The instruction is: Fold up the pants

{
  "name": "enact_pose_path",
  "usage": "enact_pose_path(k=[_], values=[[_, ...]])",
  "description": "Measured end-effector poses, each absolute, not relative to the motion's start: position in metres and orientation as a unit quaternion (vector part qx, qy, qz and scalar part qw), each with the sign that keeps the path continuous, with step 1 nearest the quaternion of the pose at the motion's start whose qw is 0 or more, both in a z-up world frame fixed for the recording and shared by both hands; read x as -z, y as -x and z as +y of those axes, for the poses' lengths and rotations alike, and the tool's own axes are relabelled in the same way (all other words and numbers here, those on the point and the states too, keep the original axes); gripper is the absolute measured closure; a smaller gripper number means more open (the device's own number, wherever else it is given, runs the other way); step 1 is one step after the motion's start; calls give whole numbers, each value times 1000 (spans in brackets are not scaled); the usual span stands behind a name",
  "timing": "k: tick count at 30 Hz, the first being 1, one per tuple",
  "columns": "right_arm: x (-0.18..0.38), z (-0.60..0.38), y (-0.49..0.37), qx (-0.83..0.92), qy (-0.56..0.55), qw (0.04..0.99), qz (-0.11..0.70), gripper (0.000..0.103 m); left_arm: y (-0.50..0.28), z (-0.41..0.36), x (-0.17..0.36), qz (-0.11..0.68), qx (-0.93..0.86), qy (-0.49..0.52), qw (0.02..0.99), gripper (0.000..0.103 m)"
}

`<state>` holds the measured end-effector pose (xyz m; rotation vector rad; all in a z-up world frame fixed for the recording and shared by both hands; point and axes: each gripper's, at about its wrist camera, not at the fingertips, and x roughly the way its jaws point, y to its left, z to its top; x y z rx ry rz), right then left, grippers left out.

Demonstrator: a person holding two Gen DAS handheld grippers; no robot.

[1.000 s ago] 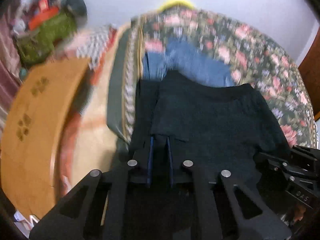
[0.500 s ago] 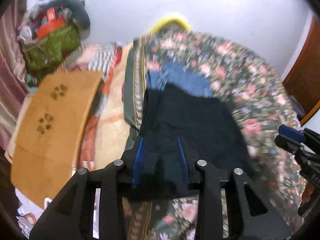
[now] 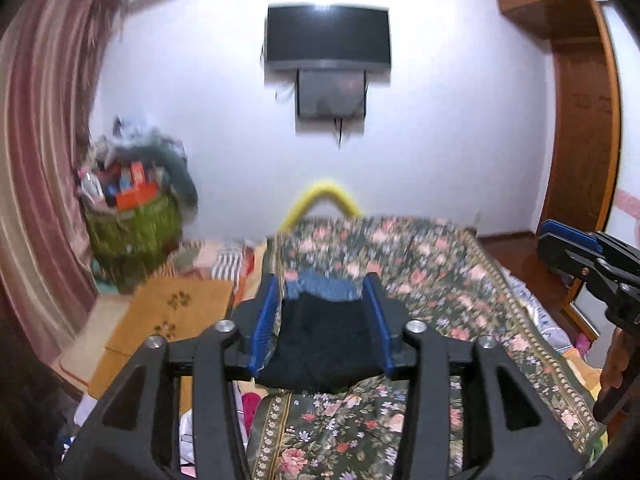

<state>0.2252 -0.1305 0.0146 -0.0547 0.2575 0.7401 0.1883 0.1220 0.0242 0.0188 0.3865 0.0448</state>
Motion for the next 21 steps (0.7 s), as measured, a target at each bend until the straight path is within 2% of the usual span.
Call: enact_pose_path(k=[3,5,7,11,13,14,16,21], values=[[-21,-138,-193,-368,16,924,102,73,-146,105,-32,158,-25,-16,987,53],[-19,-145,-178,-363,7,927,91,69,-122,98,-33,144,-18,-5,989,48],[-15,-152,-160,-348,1,934,78,53,-107,95,-32,136,-17,7,991,42],[-8,-154,-144,-327,-2,942,75,29,-79,89,-28,120,-18,11,993,23],[-5,-153,-141,-315,-1,946,75,15,-73,88,-26,119,-21,14,993,19],[-4,-152,-140,-310,1,948,73,12,-70,88,-25,120,-19,20,992,16],[-4,-151,-137,-298,3,952,70,0,-65,89,-24,120,-18,29,992,11],[-2,-156,-134,-294,-10,953,73,0,-60,89,-20,118,-24,30,992,5]])
